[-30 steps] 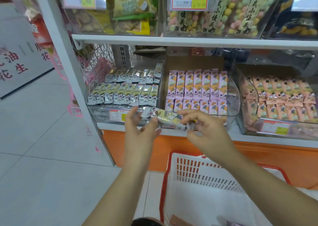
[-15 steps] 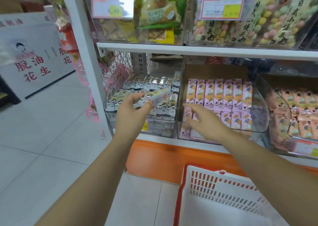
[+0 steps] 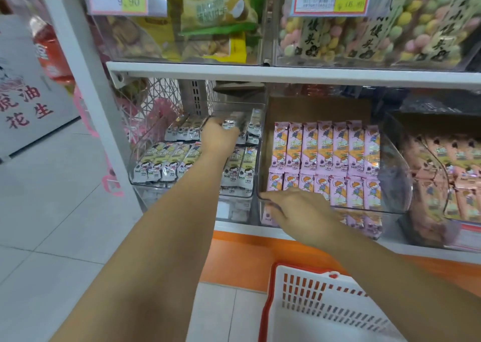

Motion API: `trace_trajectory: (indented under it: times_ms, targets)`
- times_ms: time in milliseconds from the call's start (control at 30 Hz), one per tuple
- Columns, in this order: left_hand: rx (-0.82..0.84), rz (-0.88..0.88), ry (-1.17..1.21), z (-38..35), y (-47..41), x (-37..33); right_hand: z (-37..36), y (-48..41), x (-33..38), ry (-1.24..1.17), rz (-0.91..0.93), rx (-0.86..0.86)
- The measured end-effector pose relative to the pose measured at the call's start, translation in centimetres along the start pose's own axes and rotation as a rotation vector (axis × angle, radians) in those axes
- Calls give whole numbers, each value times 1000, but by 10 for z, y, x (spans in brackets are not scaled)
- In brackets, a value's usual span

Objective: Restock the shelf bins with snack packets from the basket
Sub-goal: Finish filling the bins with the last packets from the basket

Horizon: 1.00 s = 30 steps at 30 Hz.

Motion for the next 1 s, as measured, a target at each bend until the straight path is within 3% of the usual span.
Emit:
trace_trajectory:
  times_ms: [100, 333, 467, 567, 667, 767, 900, 1000]
  targets:
    - [119, -58, -174, -19, -8, -7, -4, -2, -1, -11, 23, -26]
    - [198, -101, -454, -27, -10, -12, -8, -5, -3, -18, 56, -51]
    - [28, -320, -384, -14, 29, -27, -2, -1, -3, -46, 54, -90]
    - [-86, -549, -156, -2, 101, -32, 17, 20, 4, -230, 153, -315]
    - [51, -605, -114, -17, 164, 4, 24, 67, 2, -291, 263, -573]
    - [311, -476, -236, -52, 198, 72, -23, 103, -18, -292, 195, -430]
    - [718, -259, -584, -96, 226, 159, -114, 147, -67, -336, -77, 3]
    - [888, -196, -706, -116, 239, 191, -175, 176, -97, -368, -229, 307]
Point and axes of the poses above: each hand's wrist, its own y-axis away from the middle knuckle, its own z-axis out of the back of the hand, x = y × z, the point moved 9 cm from there along -y, towards the middle knuckle, and after that the axes turned 2 degrees about x, right-handed, at the moved point
